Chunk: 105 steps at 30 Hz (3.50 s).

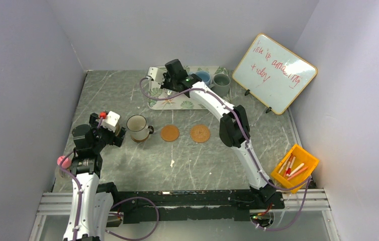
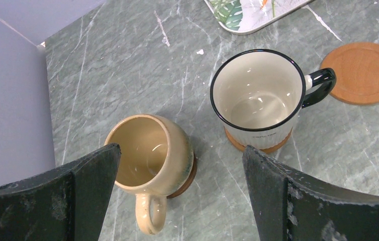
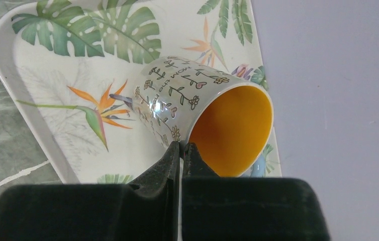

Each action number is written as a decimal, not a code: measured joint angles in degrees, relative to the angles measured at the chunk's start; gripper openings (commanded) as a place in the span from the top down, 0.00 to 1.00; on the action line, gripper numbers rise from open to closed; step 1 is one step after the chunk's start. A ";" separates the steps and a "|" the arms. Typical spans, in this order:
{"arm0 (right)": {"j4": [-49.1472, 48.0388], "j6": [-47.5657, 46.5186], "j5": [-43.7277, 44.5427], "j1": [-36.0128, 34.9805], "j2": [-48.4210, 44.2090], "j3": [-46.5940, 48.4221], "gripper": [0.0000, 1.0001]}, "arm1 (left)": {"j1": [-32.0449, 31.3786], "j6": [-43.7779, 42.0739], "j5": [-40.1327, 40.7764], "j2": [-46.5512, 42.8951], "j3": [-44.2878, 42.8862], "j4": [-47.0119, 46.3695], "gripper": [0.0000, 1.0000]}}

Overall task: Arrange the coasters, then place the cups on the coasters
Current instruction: Move the cup to the tray, then pick up the cup from the tray.

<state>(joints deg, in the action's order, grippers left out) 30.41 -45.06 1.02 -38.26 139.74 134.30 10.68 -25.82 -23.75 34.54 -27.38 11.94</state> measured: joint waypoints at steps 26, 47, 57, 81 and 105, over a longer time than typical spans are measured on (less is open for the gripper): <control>-11.15 -2.71 7.63 -3.04 -5.84 -1.33 0.38 | 0.00 0.00 0.00 -0.24 0.00 0.00 0.04; -12.70 20.65 3.65 6.99 4.96 6.62 0.17 | 0.00 -0.39 -0.63 -0.17 0.00 0.02 0.04; -20.24 25.79 15.34 6.99 16.33 16.74 0.18 | 0.00 -0.48 -0.63 0.26 0.00 0.00 0.04; -9.51 22.95 -4.61 8.70 5.68 2.34 0.23 | 0.00 -0.48 -0.83 -0.11 0.00 0.17 0.04; -4.31 25.18 -12.31 8.09 -1.88 1.66 0.16 | 0.00 -0.50 -0.90 -0.22 0.00 0.39 0.04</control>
<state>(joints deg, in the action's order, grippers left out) 26.11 -19.88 -11.29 -30.17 137.86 135.96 10.68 -26.33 -24.64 34.33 -27.38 12.34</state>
